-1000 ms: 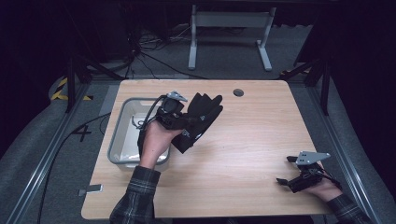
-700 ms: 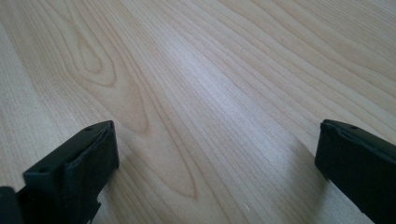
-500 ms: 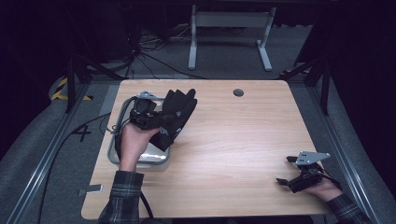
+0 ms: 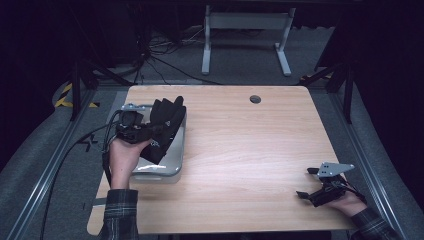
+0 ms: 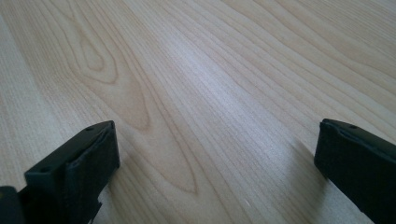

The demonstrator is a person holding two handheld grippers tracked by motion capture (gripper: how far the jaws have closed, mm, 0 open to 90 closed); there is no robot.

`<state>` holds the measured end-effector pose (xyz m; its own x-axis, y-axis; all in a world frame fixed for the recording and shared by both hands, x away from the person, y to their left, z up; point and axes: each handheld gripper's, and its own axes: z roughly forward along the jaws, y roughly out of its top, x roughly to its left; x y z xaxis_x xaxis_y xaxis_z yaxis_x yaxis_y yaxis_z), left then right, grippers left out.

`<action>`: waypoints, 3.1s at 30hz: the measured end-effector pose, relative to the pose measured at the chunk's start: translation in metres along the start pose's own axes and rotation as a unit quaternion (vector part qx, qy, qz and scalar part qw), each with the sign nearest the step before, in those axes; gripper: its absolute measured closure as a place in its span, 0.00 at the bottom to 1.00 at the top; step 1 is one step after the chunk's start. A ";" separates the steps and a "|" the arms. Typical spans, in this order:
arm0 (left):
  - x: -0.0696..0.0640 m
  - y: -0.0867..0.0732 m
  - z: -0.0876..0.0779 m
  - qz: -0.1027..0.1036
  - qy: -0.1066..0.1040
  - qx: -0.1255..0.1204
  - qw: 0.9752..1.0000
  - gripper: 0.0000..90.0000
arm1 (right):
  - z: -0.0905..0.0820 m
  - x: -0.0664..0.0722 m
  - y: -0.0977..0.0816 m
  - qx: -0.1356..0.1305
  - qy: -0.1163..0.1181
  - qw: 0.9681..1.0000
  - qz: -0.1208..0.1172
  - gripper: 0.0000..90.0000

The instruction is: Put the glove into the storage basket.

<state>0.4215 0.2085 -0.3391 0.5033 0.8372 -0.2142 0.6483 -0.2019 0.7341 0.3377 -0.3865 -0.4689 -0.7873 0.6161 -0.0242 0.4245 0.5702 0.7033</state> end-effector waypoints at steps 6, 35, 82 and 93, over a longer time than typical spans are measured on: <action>0.013 -0.010 0.011 -0.021 0.003 0.014 1.000 0.80 | 0.000 0.000 0.000 0.000 0.001 1.000 -0.001 0.00; 0.036 -0.028 0.060 -0.034 0.055 0.070 0.995 0.37 | 0.000 0.000 0.000 0.000 0.001 1.000 -0.001 0.00; -0.134 -0.011 0.085 0.112 -0.102 0.001 0.988 0.22 | 0.000 0.000 0.000 0.000 0.001 1.000 -0.001 0.00; -0.173 -0.039 0.109 0.145 -0.130 0.009 0.981 0.22 | 0.000 0.000 0.000 0.000 0.001 1.000 -0.001 0.00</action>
<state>0.3714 0.0162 -0.4008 0.7953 0.5855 -0.1572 0.4653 -0.4233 0.7774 0.3374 -0.3870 -0.4689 -0.7890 0.6139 -0.0251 0.4227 0.5719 0.7030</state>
